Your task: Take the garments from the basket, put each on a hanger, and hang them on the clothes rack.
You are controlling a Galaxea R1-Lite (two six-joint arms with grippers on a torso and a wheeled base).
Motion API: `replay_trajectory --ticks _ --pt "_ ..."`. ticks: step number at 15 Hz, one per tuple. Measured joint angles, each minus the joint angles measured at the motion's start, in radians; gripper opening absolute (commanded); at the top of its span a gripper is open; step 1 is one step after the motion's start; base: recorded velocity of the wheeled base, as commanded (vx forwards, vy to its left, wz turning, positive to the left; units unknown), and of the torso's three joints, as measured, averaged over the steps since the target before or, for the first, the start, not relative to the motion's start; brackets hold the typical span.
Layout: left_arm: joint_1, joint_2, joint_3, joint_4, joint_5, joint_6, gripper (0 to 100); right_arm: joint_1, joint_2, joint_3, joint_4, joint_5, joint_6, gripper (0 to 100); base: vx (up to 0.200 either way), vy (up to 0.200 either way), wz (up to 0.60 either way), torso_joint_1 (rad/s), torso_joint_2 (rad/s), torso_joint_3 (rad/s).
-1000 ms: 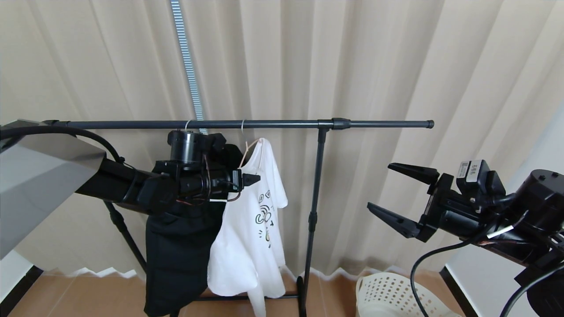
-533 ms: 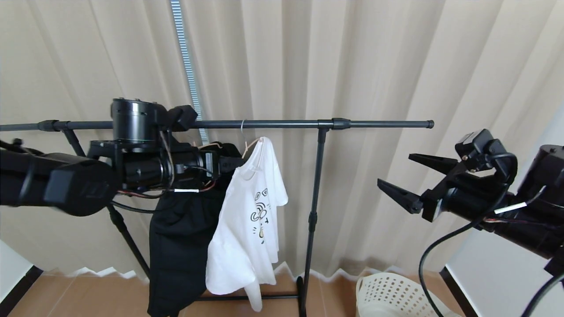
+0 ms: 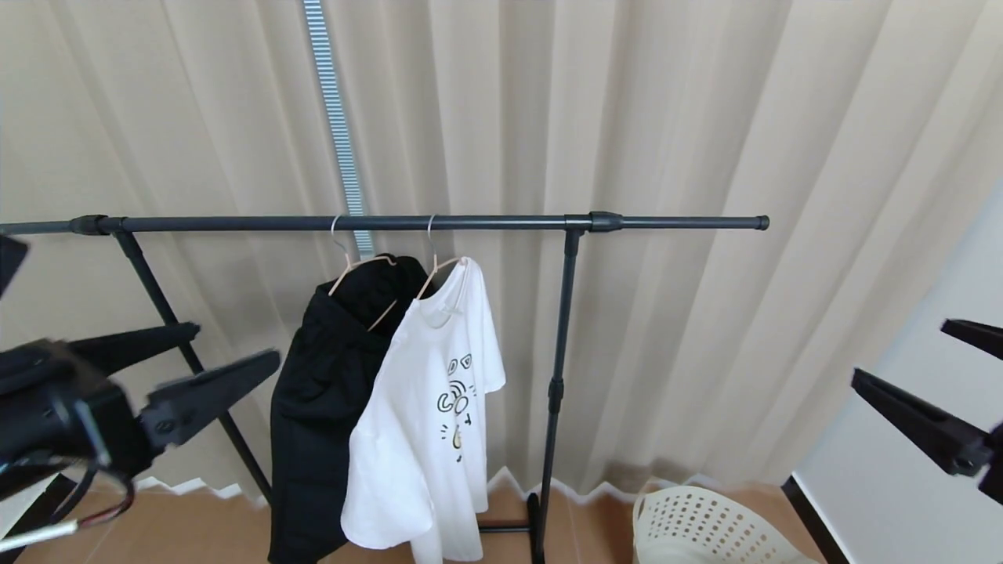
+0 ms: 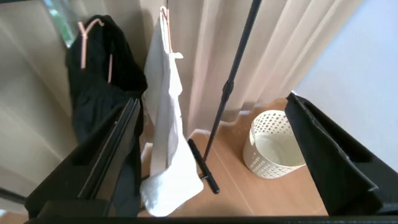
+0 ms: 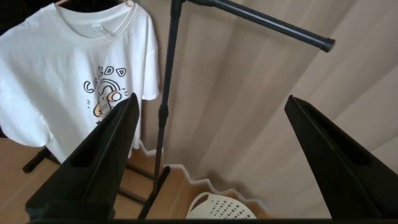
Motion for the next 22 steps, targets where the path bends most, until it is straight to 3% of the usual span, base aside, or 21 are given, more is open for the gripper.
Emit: replay_trajectory --ticks 4,7,9,11,13,16,18,20,22 --pt "0.039 -0.424 0.33 0.042 -0.003 0.009 100 -0.013 -0.351 0.231 0.111 -0.07 -0.005 100 0.0 0.0 0.0 0.0 0.0 0.0" --pt "0.05 -0.726 0.451 0.204 0.001 -0.032 100 -0.049 -0.643 0.328 0.305 -0.089 -0.005 100 0.0 0.0 0.0 0.0 0.0 0.0" --pt "0.055 -0.84 0.49 0.281 0.011 -0.075 100 -0.08 -0.757 0.355 0.401 -0.097 0.013 100 0.0 0.0 0.0 0.0 0.0 0.0" --pt "0.077 -0.886 0.503 0.294 0.053 -0.081 100 -0.157 -0.81 0.367 0.424 -0.094 0.02 100 0.0 0.0 0.0 0.0 0.0 0.0" --pt "0.127 -0.907 0.51 0.292 0.153 -0.077 100 -0.254 -0.851 0.37 0.426 -0.08 0.017 100 0.0 0.0 0.0 0.0 0.0 0.0" --pt "0.148 -0.919 0.516 0.292 0.258 -0.044 100 -0.283 -0.904 0.372 0.426 -0.079 0.017 100 0.0 0.0 0.0 0.0 0.0 0.0" --pt "0.173 -0.925 0.516 0.295 0.262 -0.023 100 -0.285 -0.918 0.372 0.426 -0.079 0.017 100 0.0 0.0 0.0 0.0 0.0 0.0" --pt "0.249 -0.939 0.516 0.298 0.261 0.022 100 -0.285 -0.922 0.373 0.427 -0.072 0.017 100 0.0 0.0 0.0 0.0 0.0 0.0" --pt "0.26 -0.957 0.516 0.307 0.216 -0.006 100 -0.285 -0.924 0.373 0.426 -0.069 0.031 100 0.0 0.0 0.0 0.0 0.0 0.0"
